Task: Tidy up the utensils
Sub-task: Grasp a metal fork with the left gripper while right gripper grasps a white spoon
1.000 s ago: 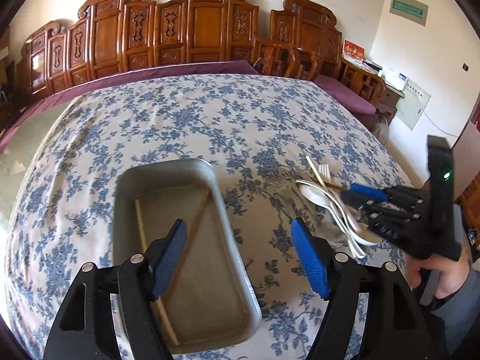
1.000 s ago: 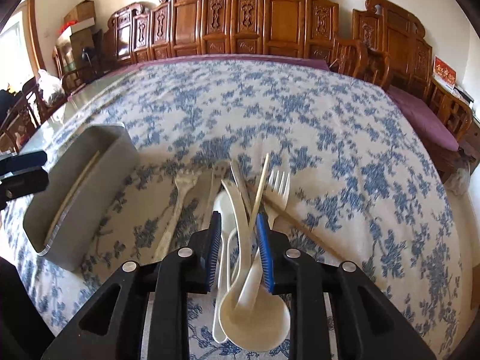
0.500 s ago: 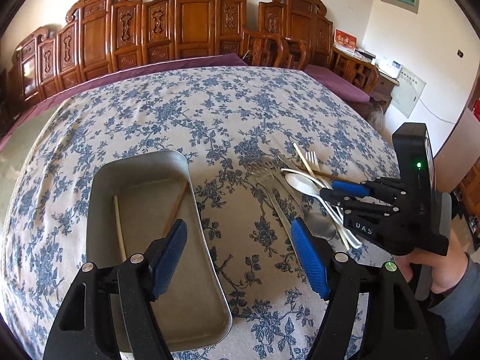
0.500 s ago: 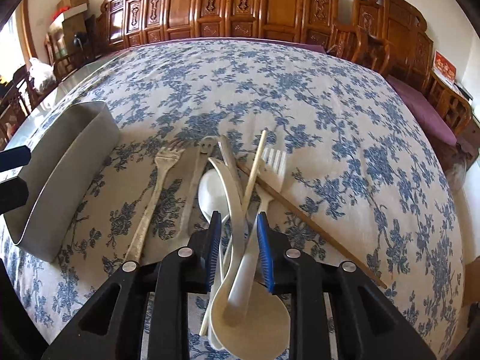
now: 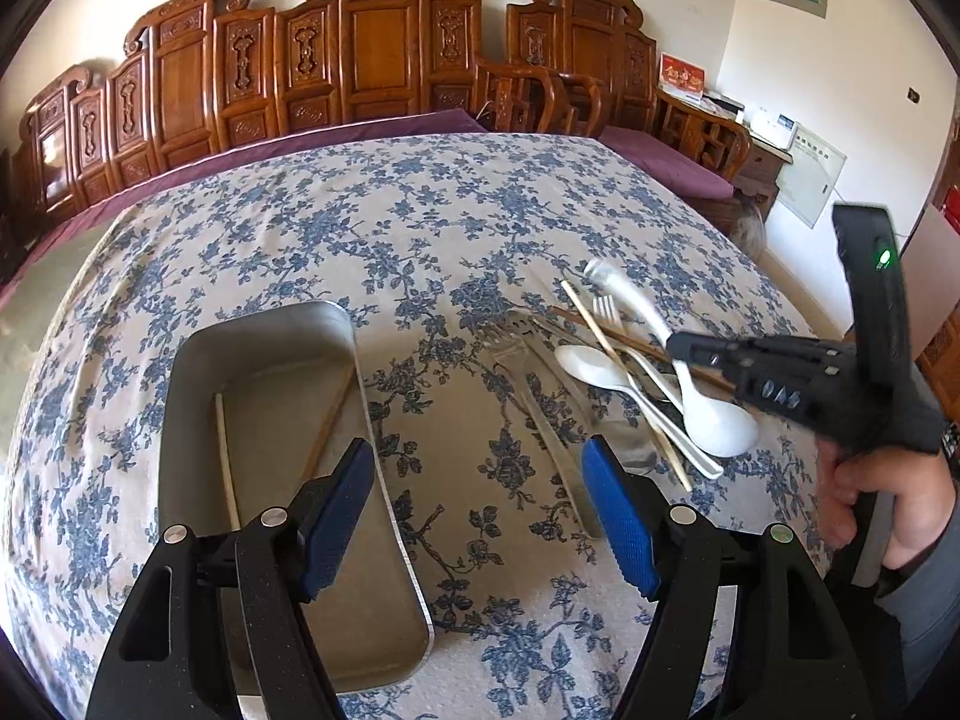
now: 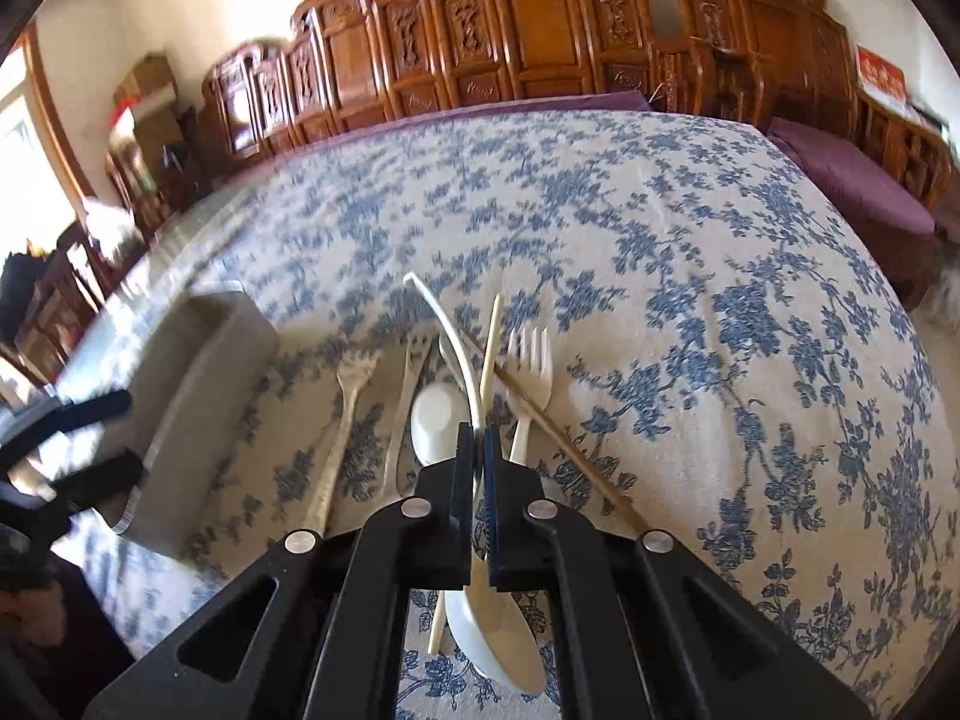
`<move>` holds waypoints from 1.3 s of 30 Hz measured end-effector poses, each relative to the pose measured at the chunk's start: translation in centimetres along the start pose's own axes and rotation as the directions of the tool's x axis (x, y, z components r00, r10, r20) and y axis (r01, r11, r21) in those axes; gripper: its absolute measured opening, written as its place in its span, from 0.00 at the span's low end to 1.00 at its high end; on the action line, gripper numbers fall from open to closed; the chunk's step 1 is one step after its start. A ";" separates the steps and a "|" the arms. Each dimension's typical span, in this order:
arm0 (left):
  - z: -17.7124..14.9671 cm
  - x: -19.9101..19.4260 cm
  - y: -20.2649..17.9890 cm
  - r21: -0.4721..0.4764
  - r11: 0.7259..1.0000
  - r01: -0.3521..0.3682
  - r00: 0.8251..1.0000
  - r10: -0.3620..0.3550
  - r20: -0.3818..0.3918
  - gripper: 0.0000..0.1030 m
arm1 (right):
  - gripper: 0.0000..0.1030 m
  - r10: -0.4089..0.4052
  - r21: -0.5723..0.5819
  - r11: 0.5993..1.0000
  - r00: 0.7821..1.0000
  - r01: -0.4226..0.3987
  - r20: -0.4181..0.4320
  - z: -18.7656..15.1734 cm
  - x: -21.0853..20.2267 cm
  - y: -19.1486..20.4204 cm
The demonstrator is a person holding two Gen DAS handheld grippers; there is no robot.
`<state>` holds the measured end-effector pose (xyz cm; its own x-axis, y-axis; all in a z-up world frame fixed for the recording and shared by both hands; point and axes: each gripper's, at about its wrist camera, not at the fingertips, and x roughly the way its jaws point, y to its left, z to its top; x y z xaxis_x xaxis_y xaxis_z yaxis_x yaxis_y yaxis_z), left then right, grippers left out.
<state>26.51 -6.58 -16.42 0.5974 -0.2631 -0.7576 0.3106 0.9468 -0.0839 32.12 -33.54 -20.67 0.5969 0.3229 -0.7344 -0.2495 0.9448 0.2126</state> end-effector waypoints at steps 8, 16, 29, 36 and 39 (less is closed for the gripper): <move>0.3 0.4 -2.0 0.020 0.999 -0.029 1.000 0.029 -0.003 0.67 | 0.03 0.024 0.103 0.994 0.998 -0.029 0.052 0.8 -2.2 -3.3; 1.0 2.6 -3.4 0.015 0.999 -0.042 0.998 0.042 -0.046 0.67 | 0.03 0.090 0.154 0.982 0.989 -0.108 0.120 1.0 -4.3 -5.6; 2.4 9.7 -4.6 0.004 0.998 -0.057 0.985 0.057 -0.165 0.41 | 0.03 0.133 0.175 0.973 0.984 -0.153 0.121 1.1 -4.7 -6.3; 2.9 12.4 -3.9 -0.020 0.996 -0.086 0.978 0.080 -0.190 0.38 | 0.03 0.138 0.154 0.978 0.989 -0.143 0.048 1.0 -2.4 -5.4; 3.4 12.8 -3.7 -0.026 0.996 -0.086 0.979 0.080 -0.188 0.37 | 0.03 0.130 0.156 0.979 0.992 -0.130 0.009 0.8 -0.9 -5.5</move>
<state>35.57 -14.06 -23.64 0.4708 -0.1471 -0.8699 0.2387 0.9705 -0.0349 33.51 -38.94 -20.65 0.5668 0.4432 -0.6945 -0.2024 0.8921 0.4041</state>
